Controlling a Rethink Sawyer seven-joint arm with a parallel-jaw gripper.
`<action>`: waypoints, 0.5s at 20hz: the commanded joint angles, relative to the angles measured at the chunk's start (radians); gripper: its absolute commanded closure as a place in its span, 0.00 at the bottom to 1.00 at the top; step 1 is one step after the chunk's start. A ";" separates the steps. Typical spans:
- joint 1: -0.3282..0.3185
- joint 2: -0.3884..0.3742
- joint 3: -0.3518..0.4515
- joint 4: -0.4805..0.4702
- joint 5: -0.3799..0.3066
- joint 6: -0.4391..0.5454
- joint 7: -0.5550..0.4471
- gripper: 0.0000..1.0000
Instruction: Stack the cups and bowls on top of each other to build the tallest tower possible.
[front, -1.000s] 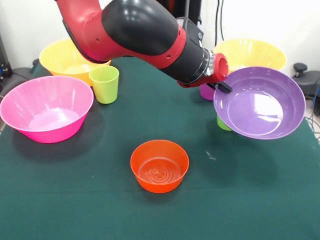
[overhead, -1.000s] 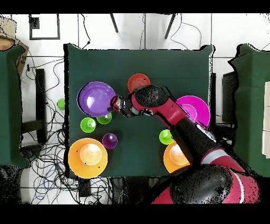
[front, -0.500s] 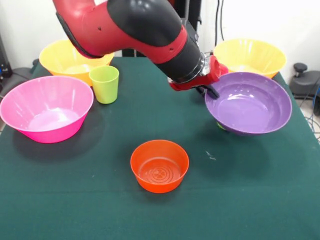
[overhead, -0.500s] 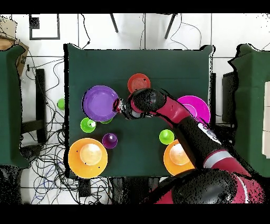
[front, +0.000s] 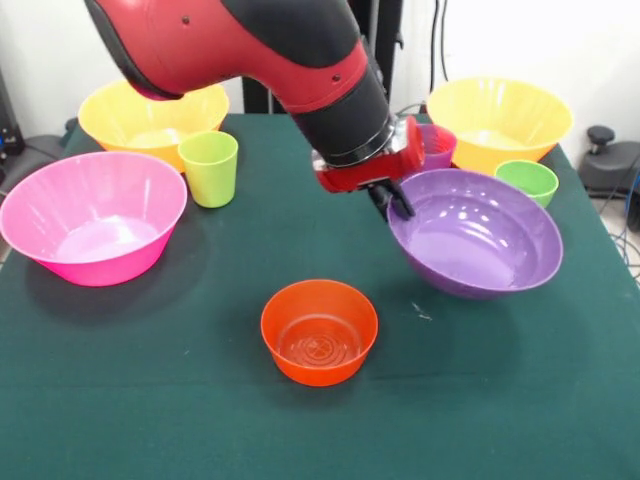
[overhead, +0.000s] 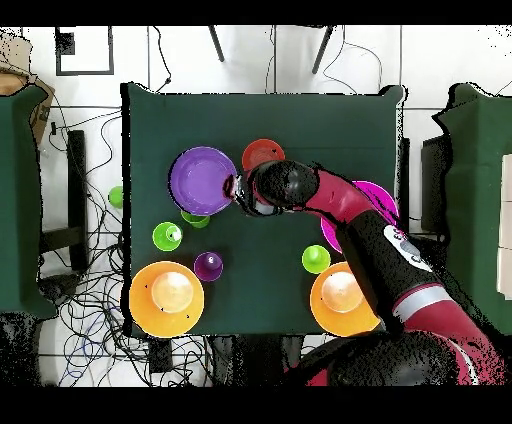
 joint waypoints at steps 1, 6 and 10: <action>-0.016 0.016 0.043 -0.151 -0.085 0.059 -0.192 1.00; -0.008 0.022 0.043 -0.190 -0.067 0.159 -0.162 1.00; -0.007 0.020 0.046 -0.193 -0.054 0.195 -0.144 1.00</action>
